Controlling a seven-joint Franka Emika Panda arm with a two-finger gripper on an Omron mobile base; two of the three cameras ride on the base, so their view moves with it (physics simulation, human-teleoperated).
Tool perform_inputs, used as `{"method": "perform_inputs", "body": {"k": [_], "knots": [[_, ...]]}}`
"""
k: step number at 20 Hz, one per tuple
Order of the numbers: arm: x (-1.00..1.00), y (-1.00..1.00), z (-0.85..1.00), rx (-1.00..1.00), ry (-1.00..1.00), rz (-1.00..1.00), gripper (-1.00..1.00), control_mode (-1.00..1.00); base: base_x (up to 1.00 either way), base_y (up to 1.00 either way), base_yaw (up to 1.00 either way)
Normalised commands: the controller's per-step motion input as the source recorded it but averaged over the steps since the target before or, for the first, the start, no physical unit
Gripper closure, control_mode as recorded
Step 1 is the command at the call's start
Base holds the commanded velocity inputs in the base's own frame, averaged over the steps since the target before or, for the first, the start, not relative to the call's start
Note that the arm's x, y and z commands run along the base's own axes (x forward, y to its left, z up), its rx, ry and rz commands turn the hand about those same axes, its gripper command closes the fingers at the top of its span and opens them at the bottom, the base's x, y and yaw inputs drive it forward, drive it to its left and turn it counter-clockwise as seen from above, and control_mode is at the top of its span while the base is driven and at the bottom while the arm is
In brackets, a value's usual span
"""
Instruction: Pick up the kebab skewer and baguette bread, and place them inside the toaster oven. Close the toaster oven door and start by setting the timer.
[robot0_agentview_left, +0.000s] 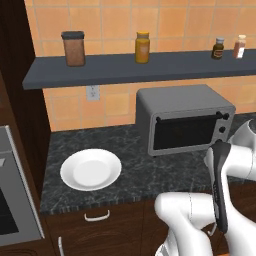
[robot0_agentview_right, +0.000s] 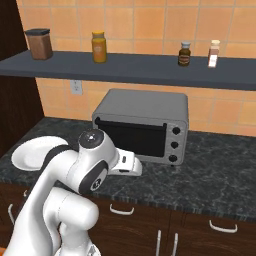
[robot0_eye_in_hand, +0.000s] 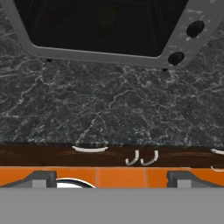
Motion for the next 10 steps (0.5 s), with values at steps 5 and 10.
{"method": "perform_inputs", "body": {"k": [5, 10], "knots": [[0.00, 0.00, 0.00, 0.00, 0.00, 0.00, -1.00, 1.00, 0.01, 0.00, 0.00], [0.00, 0.00, 0.00, 0.00, 0.00, 0.00, -1.00, 1.00, 0.00, 0.00, 0.00]]}}
